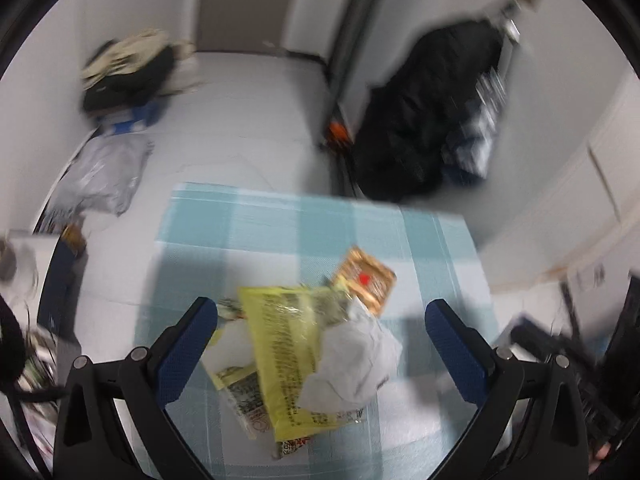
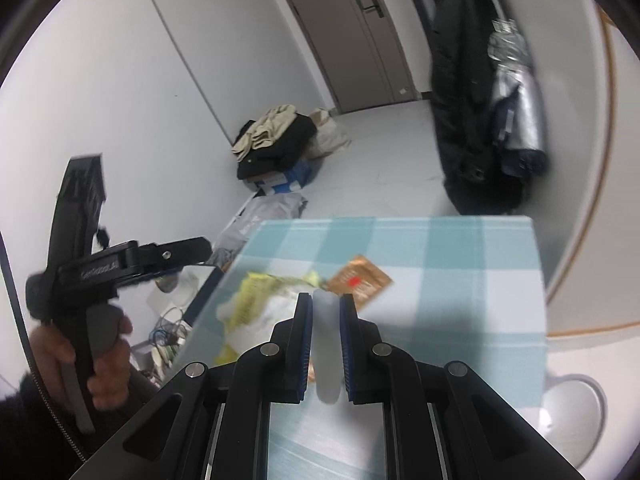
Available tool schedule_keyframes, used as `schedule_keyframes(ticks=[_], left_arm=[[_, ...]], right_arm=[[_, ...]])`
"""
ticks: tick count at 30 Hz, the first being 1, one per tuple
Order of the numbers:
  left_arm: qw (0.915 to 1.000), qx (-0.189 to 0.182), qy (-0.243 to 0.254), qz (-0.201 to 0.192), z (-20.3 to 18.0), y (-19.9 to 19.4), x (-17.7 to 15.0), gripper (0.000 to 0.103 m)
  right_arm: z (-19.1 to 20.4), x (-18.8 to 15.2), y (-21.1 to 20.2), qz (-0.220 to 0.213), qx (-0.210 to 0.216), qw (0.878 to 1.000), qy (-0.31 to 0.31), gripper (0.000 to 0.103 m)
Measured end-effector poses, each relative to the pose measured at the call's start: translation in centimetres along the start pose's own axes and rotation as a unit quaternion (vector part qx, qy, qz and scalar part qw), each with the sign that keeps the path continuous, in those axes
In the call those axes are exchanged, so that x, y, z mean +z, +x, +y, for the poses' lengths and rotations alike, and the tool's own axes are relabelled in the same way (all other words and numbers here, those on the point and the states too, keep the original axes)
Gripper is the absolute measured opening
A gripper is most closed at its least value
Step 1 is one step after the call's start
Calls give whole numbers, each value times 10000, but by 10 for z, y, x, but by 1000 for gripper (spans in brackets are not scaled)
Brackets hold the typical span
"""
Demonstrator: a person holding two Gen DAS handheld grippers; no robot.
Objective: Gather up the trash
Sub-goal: 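Lower the left gripper onto the white tissue and close on it, then carry the white tissue in the left gripper over the white bin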
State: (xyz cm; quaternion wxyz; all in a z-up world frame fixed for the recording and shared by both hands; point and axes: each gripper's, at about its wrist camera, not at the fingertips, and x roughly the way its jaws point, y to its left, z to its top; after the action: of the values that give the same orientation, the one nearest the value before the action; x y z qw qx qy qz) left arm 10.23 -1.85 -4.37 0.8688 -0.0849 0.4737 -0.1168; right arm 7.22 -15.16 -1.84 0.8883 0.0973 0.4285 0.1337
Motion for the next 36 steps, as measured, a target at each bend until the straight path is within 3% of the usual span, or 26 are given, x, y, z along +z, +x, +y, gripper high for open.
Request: schedule_keyframes(ticks=[4, 8, 11, 13, 15, 18, 24, 27, 36], left_arm=[[9965, 206, 518, 627, -14, 28, -14, 102], [9878, 673, 1100, 877, -34, 47, -23, 98], [9798, 875, 1400, 1133, -41, 58, -26, 80], [9765, 1009, 1474, 1205, -42, 62, -27, 49], [9768, 929, 1438, 1289, -41, 62, -29, 26], [9790, 790, 1383, 1271, -43, 56, -28, 11], [9872, 576, 1110, 988, -50, 44, -23, 5], [9937, 300, 805, 713, -49, 30, -17, 5], [9976, -122, 666, 153, -70, -9, 0, 5]], right_arm=[[-26, -10, -10, -45, -144, 9998, 120, 12], [-47, -16, -15, -56, -239, 9993, 285, 12], [-56, -17, -17, -71, -209, 9990, 382, 12], [-59, -18, -20, -112, -203, 9989, 401, 12], [-60, -18, -22, -132, -188, 9988, 423, 12], [-62, -20, -26, -190, -151, 9987, 438, 12], [-65, -22, -30, -208, -108, 9983, 532, 11], [-66, -22, -34, -265, -86, 9980, 567, 11], [-62, -13, -62, -622, 89, 9959, 649, 9]])
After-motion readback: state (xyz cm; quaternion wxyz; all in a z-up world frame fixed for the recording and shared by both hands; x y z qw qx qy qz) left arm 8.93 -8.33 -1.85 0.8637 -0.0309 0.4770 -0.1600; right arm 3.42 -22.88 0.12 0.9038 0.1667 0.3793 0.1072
